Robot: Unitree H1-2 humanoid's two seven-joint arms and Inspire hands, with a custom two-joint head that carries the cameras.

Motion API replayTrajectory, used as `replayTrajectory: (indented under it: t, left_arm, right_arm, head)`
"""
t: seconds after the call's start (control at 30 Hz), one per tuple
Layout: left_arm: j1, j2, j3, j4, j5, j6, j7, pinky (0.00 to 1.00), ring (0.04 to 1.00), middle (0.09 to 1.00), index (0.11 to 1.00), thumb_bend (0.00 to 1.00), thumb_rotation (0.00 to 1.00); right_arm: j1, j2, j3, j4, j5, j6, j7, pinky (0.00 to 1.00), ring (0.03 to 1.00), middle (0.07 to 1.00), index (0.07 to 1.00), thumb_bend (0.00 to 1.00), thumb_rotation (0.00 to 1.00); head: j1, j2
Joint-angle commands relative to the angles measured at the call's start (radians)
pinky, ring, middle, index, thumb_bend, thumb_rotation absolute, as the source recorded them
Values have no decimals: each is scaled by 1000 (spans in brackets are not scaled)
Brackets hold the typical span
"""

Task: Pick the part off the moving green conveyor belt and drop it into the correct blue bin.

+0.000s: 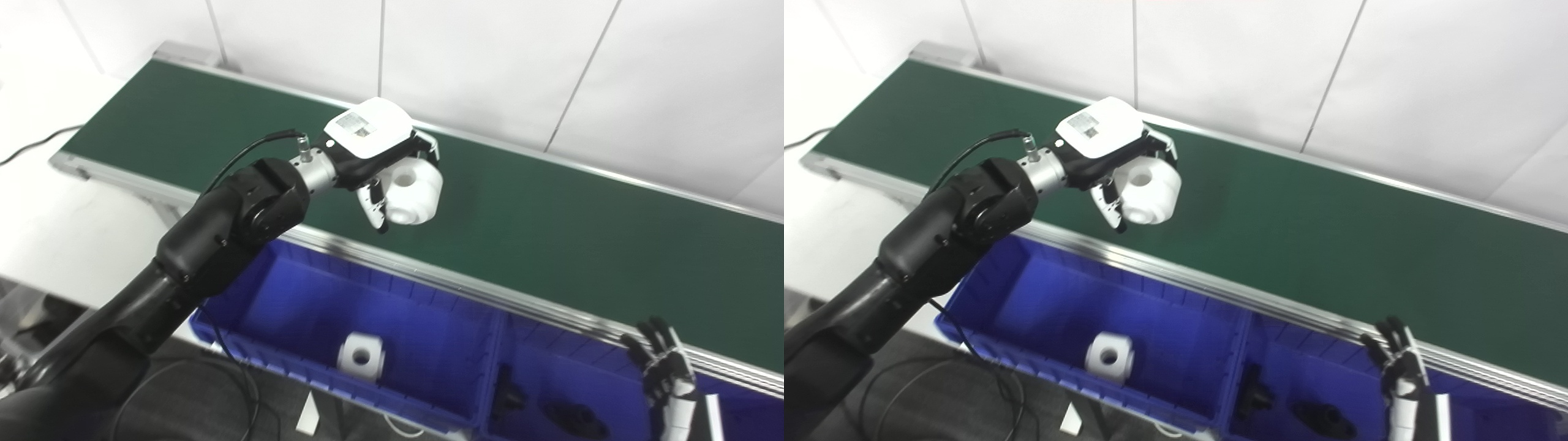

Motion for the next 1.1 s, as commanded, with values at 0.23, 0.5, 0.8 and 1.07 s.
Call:
replayTrajectory:
  t: [0.23, 0.5, 0.8, 1.07]
  left_arm:
    - [135, 47, 70, -128, 35, 20, -47, 251, 327, 413, 504, 521, 0]
    - [209, 47, 105, -151, 55, 39, -85, 194, 255, 471, 483, 526, 0]
    - [246, 29, 95, -54, 157, -23, 60, 298, 349, 412, 506, 521, 0]
    - [255, 12, 99, 7, 199, -21, 141, 469, 568, 621, 643, 842, 251]
  right_arm:
    - [-2, -48, -38, 2, 33, 20, 33, 933, 841, 893, 940, 934, 1000]
    - [-4, -48, -44, 30, 33, 3, 46, 929, 836, 889, 938, 939, 1000]
    - [-19, -23, -29, 29, 6, -10, 44, 904, 811, 881, 921, 910, 1000]
    - [-15, -6, -31, 31, -3, -19, 43, 903, 812, 878, 920, 918, 996]
  head:
    - [10, -10]
    - [-8, -30]
    - [-21, -44]
    - [-36, -51]
